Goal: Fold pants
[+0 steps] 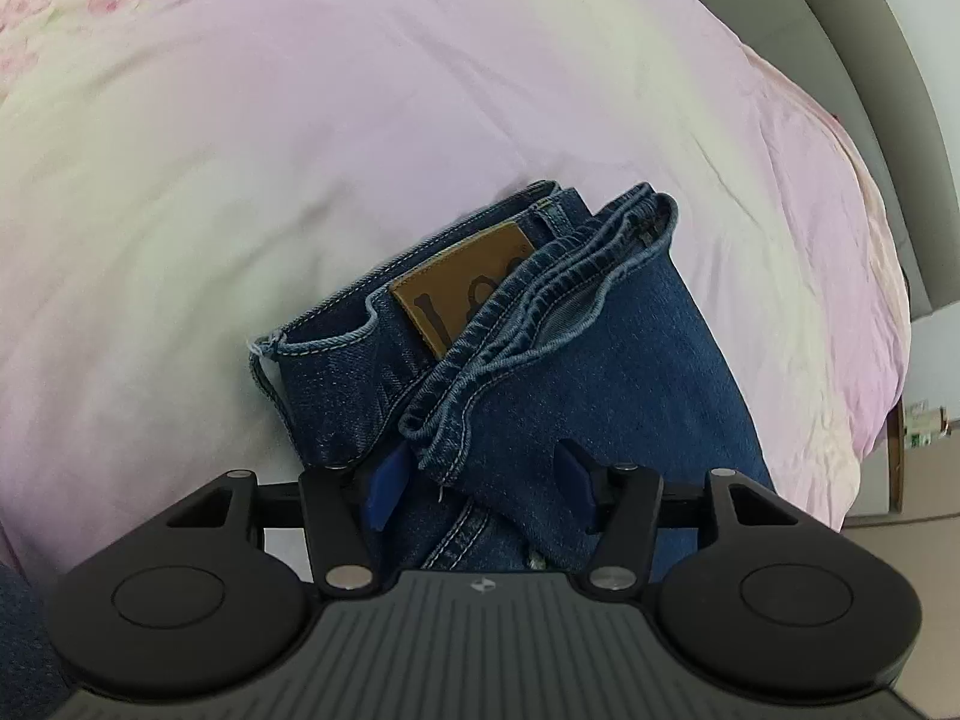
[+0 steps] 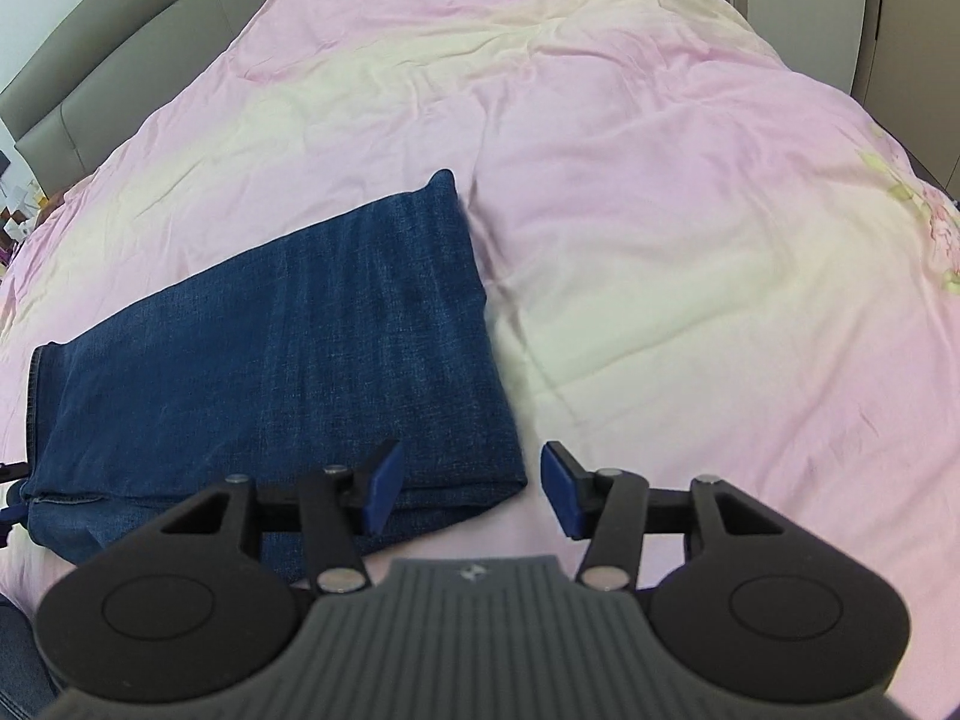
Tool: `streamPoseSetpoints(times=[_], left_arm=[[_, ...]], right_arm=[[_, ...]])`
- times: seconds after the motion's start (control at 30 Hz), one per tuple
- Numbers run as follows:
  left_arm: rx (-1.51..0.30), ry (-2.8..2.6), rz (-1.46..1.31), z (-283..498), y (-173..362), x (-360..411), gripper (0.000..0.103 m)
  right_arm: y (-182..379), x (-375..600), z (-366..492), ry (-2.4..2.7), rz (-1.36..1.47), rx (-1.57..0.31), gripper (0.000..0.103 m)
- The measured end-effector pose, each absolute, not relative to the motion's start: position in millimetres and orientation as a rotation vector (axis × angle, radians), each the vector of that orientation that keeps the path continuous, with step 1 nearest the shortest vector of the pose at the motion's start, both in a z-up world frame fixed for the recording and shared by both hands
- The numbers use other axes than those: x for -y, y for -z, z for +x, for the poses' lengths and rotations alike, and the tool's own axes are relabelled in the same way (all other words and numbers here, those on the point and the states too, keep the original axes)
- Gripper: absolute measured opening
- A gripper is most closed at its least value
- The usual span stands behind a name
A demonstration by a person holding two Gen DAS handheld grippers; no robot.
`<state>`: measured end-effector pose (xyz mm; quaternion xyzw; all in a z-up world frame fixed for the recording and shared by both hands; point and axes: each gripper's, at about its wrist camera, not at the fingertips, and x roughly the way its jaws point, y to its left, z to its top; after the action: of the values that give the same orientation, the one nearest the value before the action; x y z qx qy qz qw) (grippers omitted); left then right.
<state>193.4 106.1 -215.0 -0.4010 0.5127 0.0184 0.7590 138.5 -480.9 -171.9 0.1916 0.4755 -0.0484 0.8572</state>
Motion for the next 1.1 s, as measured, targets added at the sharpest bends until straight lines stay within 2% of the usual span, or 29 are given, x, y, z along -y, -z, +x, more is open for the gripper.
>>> streamPoseSetpoints(times=[0.07,0.13,0.23,0.3,0.5,0.77,0.9,1.0,1.1], left_arm=[[-1.102,-0.061,-0.896,193,221,-107,0.050],[-1.081,-0.073,-0.851,190,215,-105,0.029],[-0.988,-0.054,-0.754,183,191,-98,0.016],[-0.955,-0.039,-0.660,181,174,-87,0.015],[-0.900,0.001,-0.520,185,141,-78,0.014],[-1.044,-0.046,-0.496,214,200,-83,0.015],[-1.070,-0.079,-0.487,212,191,-85,0.035],[-1.046,-0.069,-0.390,201,168,-80,0.042],[-0.994,-0.003,-0.258,188,143,-58,0.042]], right_arm=[[174,479,139,0.101,0.399,-1.002,0.048],[176,478,140,0.102,0.391,-1.006,0.048],[178,477,141,0.102,0.391,-1.008,0.048],[180,477,143,0.105,0.389,-1.009,0.048],[177,478,143,0.117,0.385,-1.017,0.049],[178,486,146,0.102,0.450,-1.022,0.051],[181,494,147,0.104,0.501,-1.028,0.051],[182,497,151,0.091,0.522,-1.035,0.051],[184,497,160,0.063,0.529,-1.051,0.051]])
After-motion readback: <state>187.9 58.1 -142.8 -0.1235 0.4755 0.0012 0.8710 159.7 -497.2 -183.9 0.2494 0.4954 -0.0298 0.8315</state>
